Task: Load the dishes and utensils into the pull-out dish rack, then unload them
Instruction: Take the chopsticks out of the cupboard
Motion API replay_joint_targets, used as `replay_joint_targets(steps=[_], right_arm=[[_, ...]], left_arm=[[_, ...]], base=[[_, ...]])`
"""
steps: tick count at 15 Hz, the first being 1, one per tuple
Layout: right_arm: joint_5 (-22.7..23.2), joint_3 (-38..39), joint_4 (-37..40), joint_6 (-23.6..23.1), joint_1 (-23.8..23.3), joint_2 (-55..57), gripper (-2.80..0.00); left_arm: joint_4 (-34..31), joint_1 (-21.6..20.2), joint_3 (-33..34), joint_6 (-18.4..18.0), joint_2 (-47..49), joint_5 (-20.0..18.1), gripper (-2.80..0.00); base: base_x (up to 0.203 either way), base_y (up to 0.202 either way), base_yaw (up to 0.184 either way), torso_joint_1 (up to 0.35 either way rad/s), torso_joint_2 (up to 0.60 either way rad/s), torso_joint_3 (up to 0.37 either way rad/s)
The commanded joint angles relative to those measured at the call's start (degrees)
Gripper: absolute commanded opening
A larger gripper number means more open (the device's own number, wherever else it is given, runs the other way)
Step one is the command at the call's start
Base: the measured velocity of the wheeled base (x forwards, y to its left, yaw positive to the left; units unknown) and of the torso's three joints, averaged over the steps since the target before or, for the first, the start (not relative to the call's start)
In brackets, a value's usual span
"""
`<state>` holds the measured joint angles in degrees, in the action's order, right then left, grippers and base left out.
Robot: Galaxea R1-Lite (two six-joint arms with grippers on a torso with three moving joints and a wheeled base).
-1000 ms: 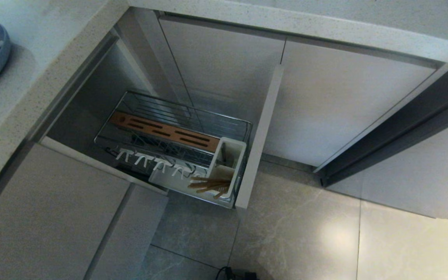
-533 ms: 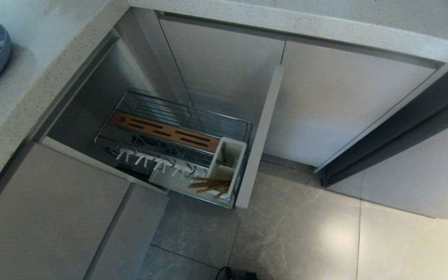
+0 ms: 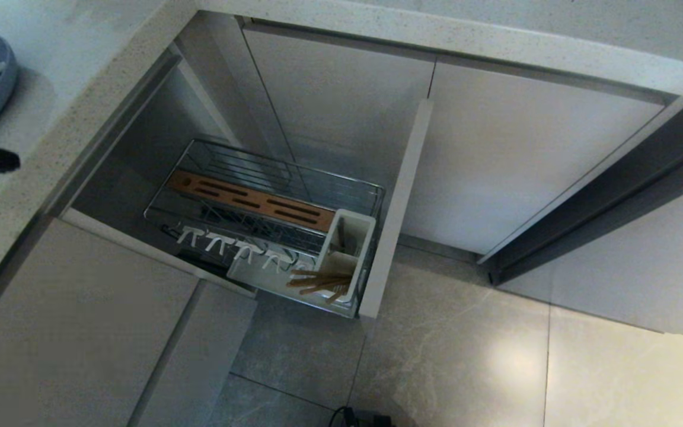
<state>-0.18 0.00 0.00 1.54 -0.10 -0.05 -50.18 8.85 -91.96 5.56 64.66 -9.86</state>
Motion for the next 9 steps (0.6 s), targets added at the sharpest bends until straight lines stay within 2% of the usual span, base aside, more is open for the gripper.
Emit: replay_joint_targets(steps=[1, 3, 6, 9], right_arm=[[0.01, 0.00, 0.00, 0.03, 0.01, -0.04, -2.80], [0.01, 0.00, 0.00, -0.04, 0.01, -0.04, -2.80], [0.01, 0.00, 0.00, -0.03, 0.01, -0.04, -2.80], [0.01, 0.00, 0.00, -0.01, 0.01, -0.04, -2.80]], left_arm=[[-8.97, 1.73, -2.08, 0.43, 4.27, -2.51, -2.80], [-14.49, 2.24, -4.96, 0.87, 7.20, -6.23, -2.80], [-16.87, 2.71, -6.91, 4.79, 13.48, -6.92, -2.80], [-17.97, 5.43, -7.19, 9.16, 19.70, -7.32, -2.80]], base=[[0.000, 0.000, 0.000, 0.000, 0.00, 0.000], [0.000, 0.000, 0.000, 0.000, 0.00, 0.000], [0.000, 0.000, 0.000, 0.000, 0.00, 0.000], [0.000, 0.000, 0.000, 0.000, 0.00, 0.000]])
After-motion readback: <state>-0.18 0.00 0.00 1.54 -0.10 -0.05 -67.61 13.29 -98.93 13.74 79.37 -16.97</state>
